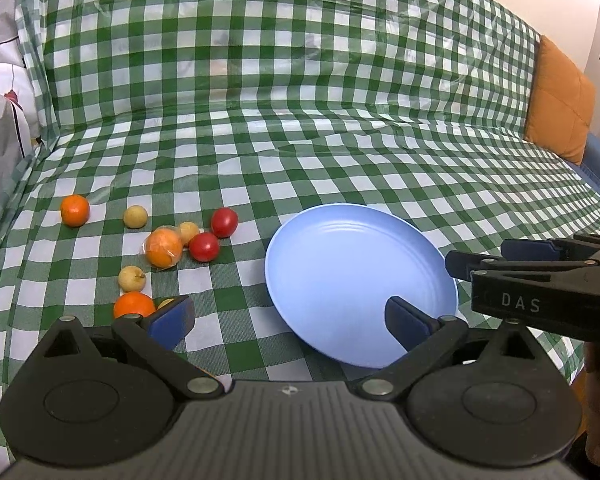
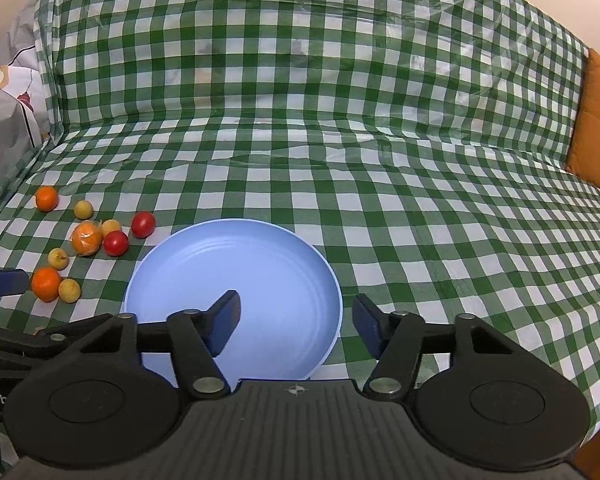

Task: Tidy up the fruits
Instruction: 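Grasp the netted orange with the right tool while the left tool grasps a yellow plum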

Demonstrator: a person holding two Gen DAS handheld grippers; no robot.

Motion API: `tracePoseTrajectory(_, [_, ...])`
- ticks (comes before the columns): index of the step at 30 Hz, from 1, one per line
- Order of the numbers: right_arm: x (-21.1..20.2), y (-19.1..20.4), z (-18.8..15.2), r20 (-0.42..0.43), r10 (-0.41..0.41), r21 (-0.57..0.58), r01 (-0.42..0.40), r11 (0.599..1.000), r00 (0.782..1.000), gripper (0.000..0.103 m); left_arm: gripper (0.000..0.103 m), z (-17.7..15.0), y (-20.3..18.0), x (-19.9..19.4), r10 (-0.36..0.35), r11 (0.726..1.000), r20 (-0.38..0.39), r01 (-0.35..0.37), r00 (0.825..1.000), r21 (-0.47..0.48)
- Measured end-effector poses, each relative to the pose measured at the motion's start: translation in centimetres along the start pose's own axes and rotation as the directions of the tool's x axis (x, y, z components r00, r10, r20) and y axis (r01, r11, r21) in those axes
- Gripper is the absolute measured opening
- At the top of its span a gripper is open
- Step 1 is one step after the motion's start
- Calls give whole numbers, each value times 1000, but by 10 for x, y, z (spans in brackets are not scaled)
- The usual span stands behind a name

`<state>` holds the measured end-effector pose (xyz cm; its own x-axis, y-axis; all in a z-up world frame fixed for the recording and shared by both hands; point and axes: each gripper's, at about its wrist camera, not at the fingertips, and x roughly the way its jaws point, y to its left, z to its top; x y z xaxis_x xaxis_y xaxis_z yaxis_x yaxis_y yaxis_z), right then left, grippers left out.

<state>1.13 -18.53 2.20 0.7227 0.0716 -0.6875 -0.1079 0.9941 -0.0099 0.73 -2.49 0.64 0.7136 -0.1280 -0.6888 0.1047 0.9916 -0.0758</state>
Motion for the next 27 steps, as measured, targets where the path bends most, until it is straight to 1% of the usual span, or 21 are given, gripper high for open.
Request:
tracePoseTrajectory(2, [-1,0,0,9,10,6,-10,1000,1000,53,90,0,0,-1,1,1000,2,-1,1000,7])
tracePoseTrajectory(3, [-2,1,1,20,22,15,-22,1000,1000,52,79,-1,0,-2,4,1000,3,-4,1000,14])
tracePoseTrajectory(4, [-3,1,1,34,36,24,-37,999,999,51,65,-2,1,-2,8,1000,2,-8,1000,25])
tracePoseTrajectory(5, [-3,1,1,49,50,31,-51,998,998,49,59,-2,1,-2,14,999,-1,-14,1000,36])
tracePoseTrajectory(7, [-4,4,0,78,69,38,-72,997,995,47,26,-3,4,-5,27,998,-1,-27,1000,58])
tracePoseTrajectory(8, [-4,6,0,83,74,38,-77,996,994,45,21,-1,8,-8,25,998,1,-25,1000,63])
tracePoseTrajectory(9, [-3,7,1,84,81,41,-84,996,993,44,17,2,12,-11,16,998,6,-16,1000,65])
tracePoseTrajectory(11, [-4,11,3,98,104,52,-109,993,990,41,13,13,29,-22,-9,998,40,6,999,63])
tracePoseTrajectory(13, [-9,15,6,131,134,61,-143,988,982,39,13,27,52,-36,-39,997,82,32,996,77])
tracePoseTrajectory(15, [-12,19,8,140,165,61,-174,983,976,38,13,37,74,-48,-39,993,111,26,993,114])
tracePoseTrajectory(16, [-15,23,9,144,189,60,-199,978,971,37,13,40,87,-52,-29,993,109,16,994,120])
tracePoseTrajectory(18, [-19,31,11,148,231,48,-240,969,962,36,13,41,112,-57,-20,995,88,11,996,96])
tracePoseTrajectory(20, [-19,43,11,131,274,23,-279,960,953,36,13,32,135,-58,-11,999,70,8,997,41])
tracePoseTrajectory(22, [-17,55,12,116,326,3,-328,945,938,36,13,22,156,-56,-11,998,55,14,998,-54])
tracePoseTrajectory(23, [-17,61,14,110,349,-8,-351,937,931,37,13,21,166,-54,-9,997,59,14,998,-82])
tracePoseTrajectory(24, [-17,68,14,96,369,-22,-369,929,925,37,13,18,175,-53,-10,993,62,18,998,-120])
tracePoseTrajectory(27, [-9,91,14,38,405,-69,-402,913,913,37,13,11,203,-46,-19,968,50,31,999,-250])
